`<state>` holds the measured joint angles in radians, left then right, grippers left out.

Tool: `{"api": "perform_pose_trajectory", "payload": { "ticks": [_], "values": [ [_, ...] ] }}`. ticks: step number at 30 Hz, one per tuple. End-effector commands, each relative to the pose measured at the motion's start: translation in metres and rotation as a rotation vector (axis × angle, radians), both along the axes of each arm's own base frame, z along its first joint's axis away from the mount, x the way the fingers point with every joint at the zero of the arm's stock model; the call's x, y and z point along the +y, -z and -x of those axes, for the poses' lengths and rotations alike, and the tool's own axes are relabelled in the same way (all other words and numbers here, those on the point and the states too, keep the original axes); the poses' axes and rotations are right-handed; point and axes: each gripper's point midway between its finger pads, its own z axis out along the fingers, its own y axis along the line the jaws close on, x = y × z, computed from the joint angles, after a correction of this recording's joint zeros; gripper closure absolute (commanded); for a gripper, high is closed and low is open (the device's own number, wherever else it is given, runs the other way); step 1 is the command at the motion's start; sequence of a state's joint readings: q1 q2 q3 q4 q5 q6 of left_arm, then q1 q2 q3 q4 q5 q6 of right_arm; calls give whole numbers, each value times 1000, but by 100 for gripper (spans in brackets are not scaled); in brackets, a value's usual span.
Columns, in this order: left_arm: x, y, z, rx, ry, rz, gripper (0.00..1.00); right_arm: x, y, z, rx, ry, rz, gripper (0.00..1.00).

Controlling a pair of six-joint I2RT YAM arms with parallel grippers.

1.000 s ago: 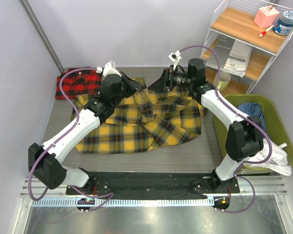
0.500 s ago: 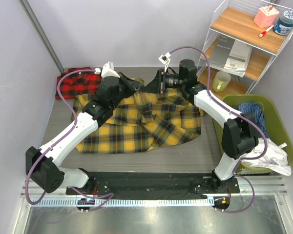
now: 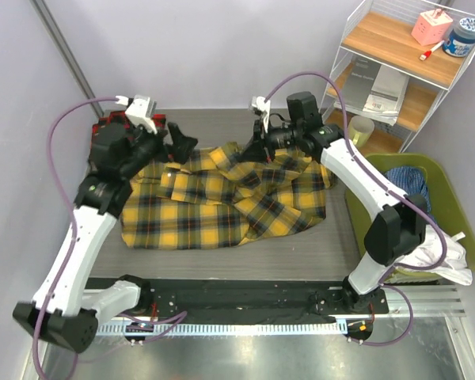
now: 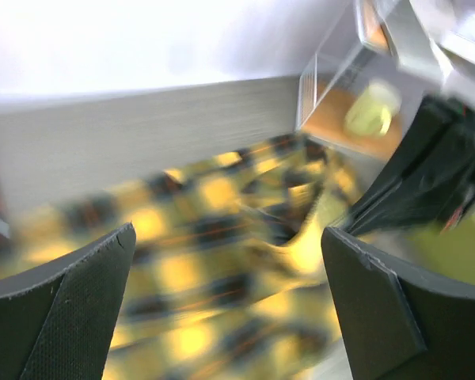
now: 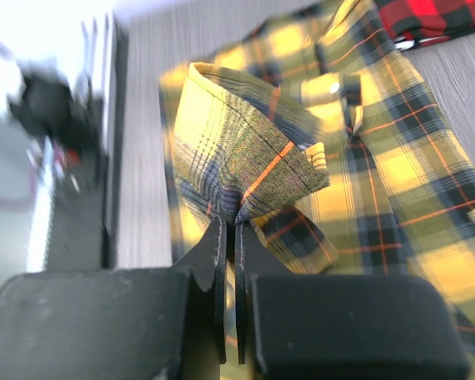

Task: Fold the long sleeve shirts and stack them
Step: Fold the shirt

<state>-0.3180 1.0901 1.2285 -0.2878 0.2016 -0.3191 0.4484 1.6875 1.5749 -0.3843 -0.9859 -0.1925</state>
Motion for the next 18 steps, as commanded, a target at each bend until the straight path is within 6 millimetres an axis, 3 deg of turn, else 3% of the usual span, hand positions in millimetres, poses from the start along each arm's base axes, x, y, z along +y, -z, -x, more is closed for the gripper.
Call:
{"api": "perform_pose_trajectory", "payload": {
  "ticks": [1,3,4,8,11,12,15,18],
  "values": [
    [-16,4,91,-273,550,-357,0,-20,-14,49,-324,-169,124,99],
    [-25,10,109,-334,679,-379,0,-20,-11,55,-425,-194,159,99],
    [-28,13,110,-332,710,-370,0,-18,-12,68,-455,-221,160,99],
    [-47,9,113,-355,820,-345,0,-10,-21,87,-591,-248,169,99],
    [-67,14,117,-332,878,-347,0,-4,-30,91,-628,-231,151,99],
    [-78,18,127,-329,923,-347,0,-1,-33,88,-640,-216,152,99],
    [-90,37,135,-299,971,-384,0,3,-45,86,-646,-192,132,99],
    [-95,41,137,-291,999,-380,1,5,-53,85,-639,-175,116,99]
  ]
}}
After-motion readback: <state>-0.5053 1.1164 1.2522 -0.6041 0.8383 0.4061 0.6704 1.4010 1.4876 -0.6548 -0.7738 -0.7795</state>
